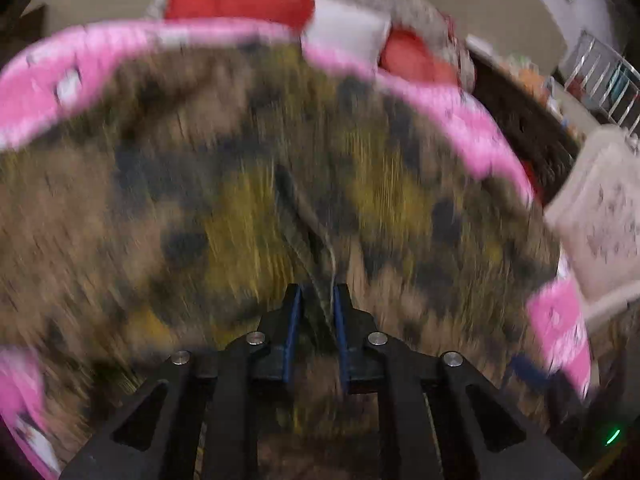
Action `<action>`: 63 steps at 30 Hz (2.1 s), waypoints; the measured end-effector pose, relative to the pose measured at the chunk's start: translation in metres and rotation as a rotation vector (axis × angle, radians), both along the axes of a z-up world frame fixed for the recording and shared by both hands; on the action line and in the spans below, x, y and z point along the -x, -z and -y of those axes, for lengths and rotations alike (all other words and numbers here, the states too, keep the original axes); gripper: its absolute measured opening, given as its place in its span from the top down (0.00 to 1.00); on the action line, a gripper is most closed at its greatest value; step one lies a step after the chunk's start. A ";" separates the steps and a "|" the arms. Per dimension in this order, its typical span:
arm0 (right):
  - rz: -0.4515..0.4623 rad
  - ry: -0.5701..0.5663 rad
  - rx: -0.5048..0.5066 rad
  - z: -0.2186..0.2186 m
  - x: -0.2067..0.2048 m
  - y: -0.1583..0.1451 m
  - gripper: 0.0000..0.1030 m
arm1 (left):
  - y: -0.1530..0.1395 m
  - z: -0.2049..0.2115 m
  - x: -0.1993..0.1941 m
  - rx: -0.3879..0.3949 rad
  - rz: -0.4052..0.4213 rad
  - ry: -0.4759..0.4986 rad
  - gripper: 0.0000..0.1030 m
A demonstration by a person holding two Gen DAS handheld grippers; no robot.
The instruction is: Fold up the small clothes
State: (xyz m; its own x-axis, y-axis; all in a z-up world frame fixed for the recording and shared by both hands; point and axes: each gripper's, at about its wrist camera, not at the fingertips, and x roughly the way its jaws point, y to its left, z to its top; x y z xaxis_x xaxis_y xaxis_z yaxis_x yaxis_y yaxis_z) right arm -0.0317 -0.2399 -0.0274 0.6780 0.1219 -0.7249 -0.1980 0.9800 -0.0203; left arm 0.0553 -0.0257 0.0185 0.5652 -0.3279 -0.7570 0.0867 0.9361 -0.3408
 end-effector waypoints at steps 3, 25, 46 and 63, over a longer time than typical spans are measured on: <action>-0.047 -0.002 -0.003 0.002 -0.002 -0.005 0.01 | -0.010 -0.006 0.044 -0.013 0.070 0.052 0.89; -0.130 -0.318 -0.414 -0.080 -0.129 -0.022 0.58 | 0.022 -0.071 0.090 -0.016 0.092 -0.141 0.94; -0.144 -0.321 -0.364 -0.099 -0.132 -0.016 0.85 | 0.022 -0.070 0.090 -0.028 0.096 -0.141 0.94; -0.082 -0.073 -0.238 0.078 -0.108 -0.071 0.96 | 0.022 -0.070 0.087 -0.018 0.098 -0.140 0.94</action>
State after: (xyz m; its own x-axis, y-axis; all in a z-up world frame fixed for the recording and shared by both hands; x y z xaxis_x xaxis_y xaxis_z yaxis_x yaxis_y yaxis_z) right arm 0.0763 -0.3182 0.0432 0.6015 0.3420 -0.7220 -0.2601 0.9383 0.2278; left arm -0.0314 0.0445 -0.0034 0.6761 -0.2275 -0.7008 -0.0127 0.9474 -0.3198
